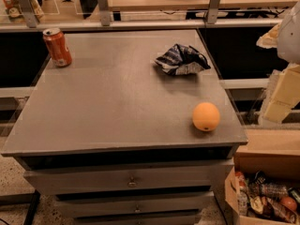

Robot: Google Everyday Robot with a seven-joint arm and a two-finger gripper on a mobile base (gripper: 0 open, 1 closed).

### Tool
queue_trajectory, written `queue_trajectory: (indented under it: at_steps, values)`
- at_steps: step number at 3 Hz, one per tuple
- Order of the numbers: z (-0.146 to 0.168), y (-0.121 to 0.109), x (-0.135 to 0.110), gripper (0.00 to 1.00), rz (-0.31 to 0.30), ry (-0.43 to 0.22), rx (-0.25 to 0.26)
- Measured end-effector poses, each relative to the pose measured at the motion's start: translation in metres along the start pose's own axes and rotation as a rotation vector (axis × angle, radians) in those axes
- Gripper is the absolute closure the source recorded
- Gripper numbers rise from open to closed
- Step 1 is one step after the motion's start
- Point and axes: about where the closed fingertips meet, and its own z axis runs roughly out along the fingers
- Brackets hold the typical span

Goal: Move blue chip bag near coke can

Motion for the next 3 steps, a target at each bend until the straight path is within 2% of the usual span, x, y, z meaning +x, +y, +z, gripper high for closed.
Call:
queue_trajectory:
  at_steps: [1,2,3]
  values:
    - [0.002,-0.004,-0.002,0.00,-0.003,-0.006,0.005]
    - [0.015,-0.027,-0.012,0.00,-0.009,-0.024,0.032]
    - [0.042,-0.063,-0.027,0.00,-0.023,-0.042,0.066]
